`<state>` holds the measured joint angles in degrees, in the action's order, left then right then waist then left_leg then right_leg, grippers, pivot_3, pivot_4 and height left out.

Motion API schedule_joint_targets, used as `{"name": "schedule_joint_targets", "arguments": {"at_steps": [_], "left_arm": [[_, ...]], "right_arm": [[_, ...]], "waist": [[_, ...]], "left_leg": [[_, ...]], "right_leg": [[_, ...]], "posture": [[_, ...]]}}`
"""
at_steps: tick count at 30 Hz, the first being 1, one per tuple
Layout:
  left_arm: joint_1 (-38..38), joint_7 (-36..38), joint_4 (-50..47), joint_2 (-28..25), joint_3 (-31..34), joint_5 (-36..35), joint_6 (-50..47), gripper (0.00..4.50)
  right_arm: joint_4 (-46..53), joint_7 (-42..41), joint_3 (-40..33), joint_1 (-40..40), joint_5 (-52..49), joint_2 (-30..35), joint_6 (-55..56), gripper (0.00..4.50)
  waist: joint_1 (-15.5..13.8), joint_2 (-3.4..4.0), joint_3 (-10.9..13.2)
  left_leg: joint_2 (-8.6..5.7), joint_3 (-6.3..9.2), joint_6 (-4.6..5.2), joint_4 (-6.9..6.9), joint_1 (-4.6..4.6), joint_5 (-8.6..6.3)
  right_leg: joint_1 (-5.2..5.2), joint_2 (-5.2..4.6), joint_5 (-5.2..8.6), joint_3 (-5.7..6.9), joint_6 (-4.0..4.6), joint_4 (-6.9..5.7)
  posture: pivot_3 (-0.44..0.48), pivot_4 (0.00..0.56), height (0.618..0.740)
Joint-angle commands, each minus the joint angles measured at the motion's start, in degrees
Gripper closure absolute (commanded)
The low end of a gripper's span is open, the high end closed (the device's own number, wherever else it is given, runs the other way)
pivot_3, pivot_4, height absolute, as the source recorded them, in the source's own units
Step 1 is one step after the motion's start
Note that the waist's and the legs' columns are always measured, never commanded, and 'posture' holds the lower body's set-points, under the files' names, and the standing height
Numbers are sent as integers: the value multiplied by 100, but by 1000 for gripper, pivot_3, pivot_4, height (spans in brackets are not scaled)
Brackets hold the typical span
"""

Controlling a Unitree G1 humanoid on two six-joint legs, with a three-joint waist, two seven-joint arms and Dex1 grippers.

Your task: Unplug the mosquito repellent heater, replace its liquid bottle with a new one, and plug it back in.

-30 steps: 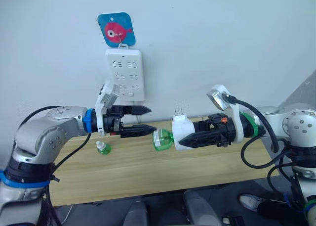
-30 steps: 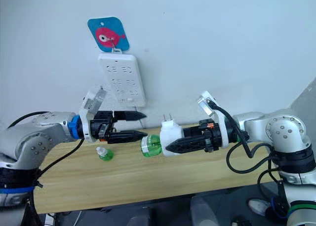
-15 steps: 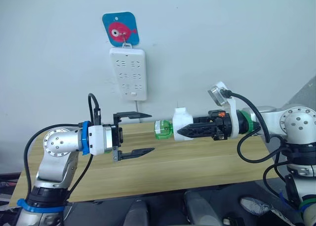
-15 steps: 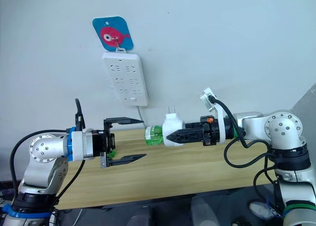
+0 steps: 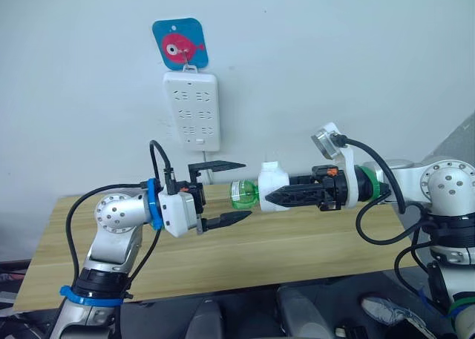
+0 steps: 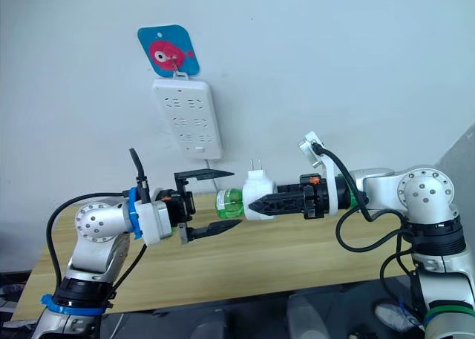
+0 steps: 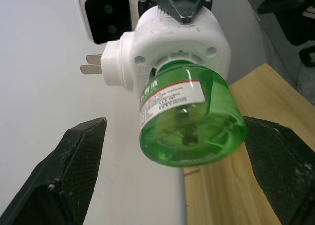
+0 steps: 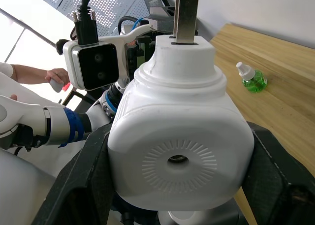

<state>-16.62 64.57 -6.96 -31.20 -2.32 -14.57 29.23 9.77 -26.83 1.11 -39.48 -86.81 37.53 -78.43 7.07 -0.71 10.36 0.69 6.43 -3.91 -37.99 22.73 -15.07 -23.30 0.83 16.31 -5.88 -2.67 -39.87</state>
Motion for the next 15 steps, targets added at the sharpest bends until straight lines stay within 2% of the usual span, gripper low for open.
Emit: {"name": "schedule_joint_targets", "arguments": {"at_steps": [1, 3, 10, 11, 15], "left_arm": [[-82, -138, -48, -12, -40, -22, 136, 0], [-85, -137, -38, -45, -46, -70, 154, 0], [-61, -185, -200, -104, -76, -202, 149, 2158], [-44, -196, -243, -113, -85, -208, 137, 2286], [17, -215, -393, -172, -115, -259, 4, 2285]], "right_arm": [[101, 15, -207, -134, -224, -3, 34, 1495], [97, 26, -206, -132, -225, 0, 31, 1495], [89, 45, -203, -103, -198, 9, 31, 1495], [88, 49, -204, -98, -198, 9, 31, 1495], [88, 43, -193, -91, -171, 8, 29, 1495]], "waist": [[9, 0, 0], [15, 0, 0], [53, 0, 0], [58, 0, 0], [82, 0, 0]], "left_leg": [[0, 0, 0, 1, 0, 0], [1, 1, 0, 1, 0, 0], [0, 2, 0, 1, 0, 0], [0, 2, 0, 1, 0, 0], [0, 3, 0, 1, 0, 0]], "right_leg": [[0, 0, 0, 0, 0, -1], [0, 0, 0, 1, 0, -1], [0, 0, 0, 1, 0, -1], [0, 0, 0, 1, 0, -1], [0, 0, 0, 2, 0, -1]], "posture": [[-110, 126, 728], [-110, 126, 728], [-110, 126, 728], [-108, 126, 728], [-108, 126, 728]]}}
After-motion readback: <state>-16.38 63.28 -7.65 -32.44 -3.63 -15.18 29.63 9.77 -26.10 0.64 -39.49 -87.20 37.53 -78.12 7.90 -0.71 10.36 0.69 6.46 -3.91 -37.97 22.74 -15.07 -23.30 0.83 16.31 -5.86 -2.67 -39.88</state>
